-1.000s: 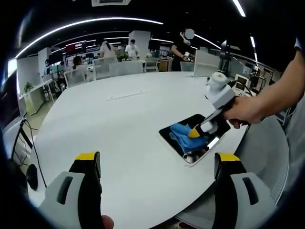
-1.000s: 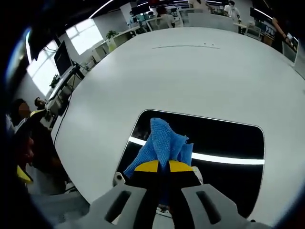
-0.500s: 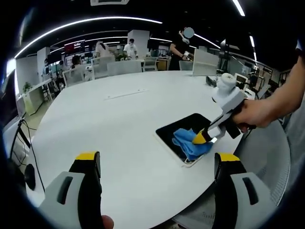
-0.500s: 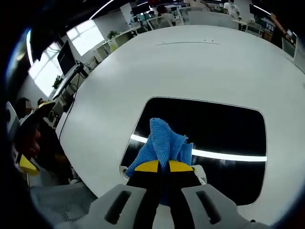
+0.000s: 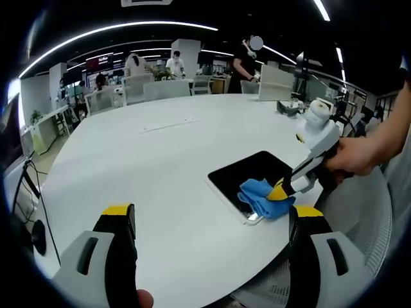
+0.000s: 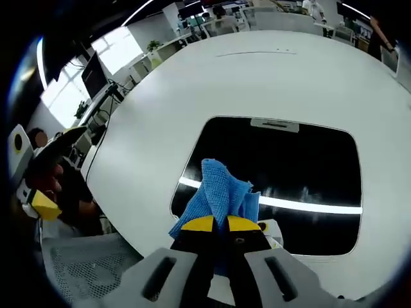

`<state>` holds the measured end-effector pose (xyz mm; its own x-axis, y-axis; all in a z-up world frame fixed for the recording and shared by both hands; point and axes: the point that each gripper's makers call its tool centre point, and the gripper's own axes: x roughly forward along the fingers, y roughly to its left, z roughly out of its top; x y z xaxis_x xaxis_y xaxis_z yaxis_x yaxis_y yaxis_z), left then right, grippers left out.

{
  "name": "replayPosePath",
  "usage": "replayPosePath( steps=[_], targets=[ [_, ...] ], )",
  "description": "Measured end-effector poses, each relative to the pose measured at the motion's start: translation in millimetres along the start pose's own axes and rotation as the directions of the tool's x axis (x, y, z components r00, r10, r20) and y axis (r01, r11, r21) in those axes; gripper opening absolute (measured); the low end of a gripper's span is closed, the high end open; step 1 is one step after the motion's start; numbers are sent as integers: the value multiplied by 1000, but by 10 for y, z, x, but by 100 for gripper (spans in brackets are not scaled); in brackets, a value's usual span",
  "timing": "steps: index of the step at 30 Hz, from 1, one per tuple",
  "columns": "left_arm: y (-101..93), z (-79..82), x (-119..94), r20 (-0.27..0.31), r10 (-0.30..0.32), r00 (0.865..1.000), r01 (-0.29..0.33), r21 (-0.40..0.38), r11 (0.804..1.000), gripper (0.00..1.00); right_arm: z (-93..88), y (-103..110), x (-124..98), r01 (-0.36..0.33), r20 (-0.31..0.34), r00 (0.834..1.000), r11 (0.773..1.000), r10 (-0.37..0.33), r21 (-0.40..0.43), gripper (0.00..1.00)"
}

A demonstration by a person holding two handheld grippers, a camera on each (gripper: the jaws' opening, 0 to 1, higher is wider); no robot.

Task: Wipe the mirror surface with the cleaning cloth until all visible marks leave the cleaned area.

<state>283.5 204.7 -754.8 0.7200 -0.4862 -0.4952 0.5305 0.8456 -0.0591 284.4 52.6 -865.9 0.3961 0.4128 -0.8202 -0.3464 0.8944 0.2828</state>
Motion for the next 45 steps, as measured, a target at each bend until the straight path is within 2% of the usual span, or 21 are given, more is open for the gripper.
replayPosePath(
  steps=[20,45],
  targets=[
    [-26,17,25,-3,-8,1000,8,15,1000,98,-35,26,-24,-14,-10,1000,1000,14,5,0],
    [-51,-1,12,-14,-12,1000,13,36,999,98,-86,-202,-128,-9,-4,1000,999,10,33,0]
  ],
)
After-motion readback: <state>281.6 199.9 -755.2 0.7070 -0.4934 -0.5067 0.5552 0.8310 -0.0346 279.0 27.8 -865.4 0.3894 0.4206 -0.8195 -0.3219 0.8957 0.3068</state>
